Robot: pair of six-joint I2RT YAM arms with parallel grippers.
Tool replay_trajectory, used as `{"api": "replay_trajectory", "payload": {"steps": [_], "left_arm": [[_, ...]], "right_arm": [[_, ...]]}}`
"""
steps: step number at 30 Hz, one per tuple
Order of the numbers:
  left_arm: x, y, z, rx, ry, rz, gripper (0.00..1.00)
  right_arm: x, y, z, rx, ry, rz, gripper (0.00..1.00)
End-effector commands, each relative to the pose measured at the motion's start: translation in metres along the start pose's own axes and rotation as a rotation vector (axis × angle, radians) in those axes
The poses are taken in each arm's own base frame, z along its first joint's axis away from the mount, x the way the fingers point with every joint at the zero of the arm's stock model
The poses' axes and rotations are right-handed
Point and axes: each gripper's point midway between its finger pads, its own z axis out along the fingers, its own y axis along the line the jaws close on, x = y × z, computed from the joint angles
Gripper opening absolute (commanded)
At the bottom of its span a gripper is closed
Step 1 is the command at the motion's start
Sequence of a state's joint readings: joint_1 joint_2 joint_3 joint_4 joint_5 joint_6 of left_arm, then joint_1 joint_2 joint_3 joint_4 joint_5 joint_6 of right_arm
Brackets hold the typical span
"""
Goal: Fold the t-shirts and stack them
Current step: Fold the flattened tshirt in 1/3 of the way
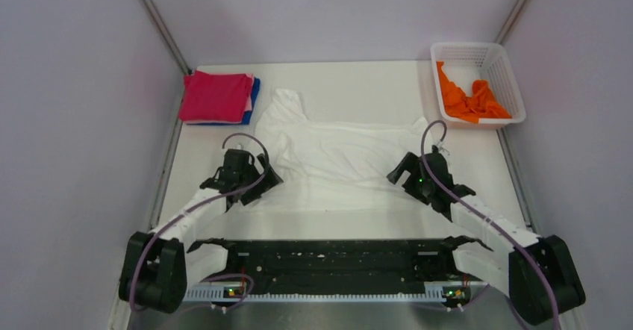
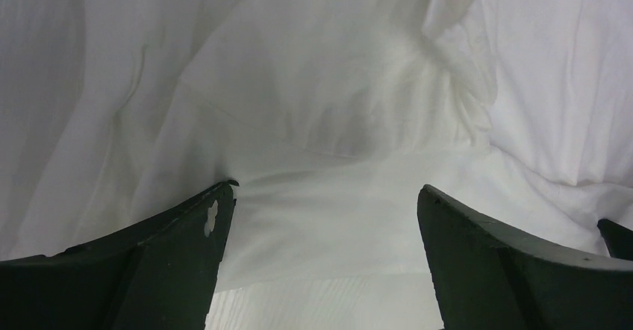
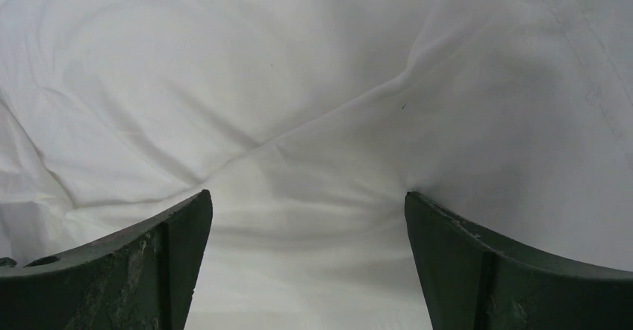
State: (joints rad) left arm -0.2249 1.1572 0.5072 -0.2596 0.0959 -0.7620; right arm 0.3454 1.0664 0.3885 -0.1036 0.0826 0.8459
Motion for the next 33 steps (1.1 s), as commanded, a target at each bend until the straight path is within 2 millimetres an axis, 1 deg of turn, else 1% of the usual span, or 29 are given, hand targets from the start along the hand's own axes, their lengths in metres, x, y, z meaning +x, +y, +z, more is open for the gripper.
{"api": "replay_trajectory", "payload": {"steps": [1,4,6,8,10,12,14,18,21,22,25,28,30,33], "left_arm": [[0.032,0.030,-0.021,-0.072,0.031,-0.051,0.97],[0.038,0.031,-0.030,-0.036,0.009,-0.056,0.98],[0.035,0.026,-0.037,-0.010,-0.009,-0.056,0.97],[0.029,0.015,-0.043,0.032,-0.024,-0.046,0.97],[0.016,0.000,-0.050,0.079,-0.056,-0.019,0.98],[0.001,-0.020,-0.057,0.138,-0.090,0.005,0.99],[-0.009,-0.037,-0.057,0.192,-0.106,0.008,0.99],[-0.009,-0.063,-0.041,0.294,-0.055,-0.003,0.99],[-0.020,-0.079,-0.027,0.297,-0.073,0.033,0.99],[-0.027,-0.085,-0.024,0.288,-0.087,0.047,0.99],[-0.033,-0.094,-0.008,0.259,-0.070,0.071,0.99],[-0.030,-0.109,0.007,0.288,-0.033,0.084,0.99],[-0.031,-0.118,0.017,0.278,-0.030,0.108,0.99],[-0.033,-0.119,0.036,0.218,-0.010,0.144,0.99]], "right_arm": [[0.037,-0.030,-0.026,0.070,0.124,-0.029,0.99],[0.035,-0.022,-0.032,0.028,0.125,-0.029,0.99],[0.031,-0.015,-0.034,0.003,0.112,-0.029,0.99],[0.021,-0.006,-0.036,-0.022,0.083,-0.044,0.99],[0.008,0.000,-0.039,-0.028,0.039,-0.063,0.99],[-0.004,0.008,-0.040,-0.044,-0.002,-0.076,0.99],[-0.013,0.018,-0.041,-0.070,-0.025,-0.084,0.99],[-0.021,0.027,-0.040,-0.089,-0.043,-0.098,0.99],[-0.025,0.025,-0.038,-0.075,-0.059,-0.104,0.99],[-0.026,0.025,-0.037,-0.071,-0.062,-0.105,0.99],[-0.030,0.024,-0.037,-0.058,-0.077,-0.112,0.99],[-0.034,0.023,-0.037,-0.048,-0.093,-0.117,0.99],[-0.036,0.020,-0.038,-0.028,-0.100,-0.119,0.99],[-0.042,0.013,-0.042,0.023,-0.124,-0.125,0.99]]}}
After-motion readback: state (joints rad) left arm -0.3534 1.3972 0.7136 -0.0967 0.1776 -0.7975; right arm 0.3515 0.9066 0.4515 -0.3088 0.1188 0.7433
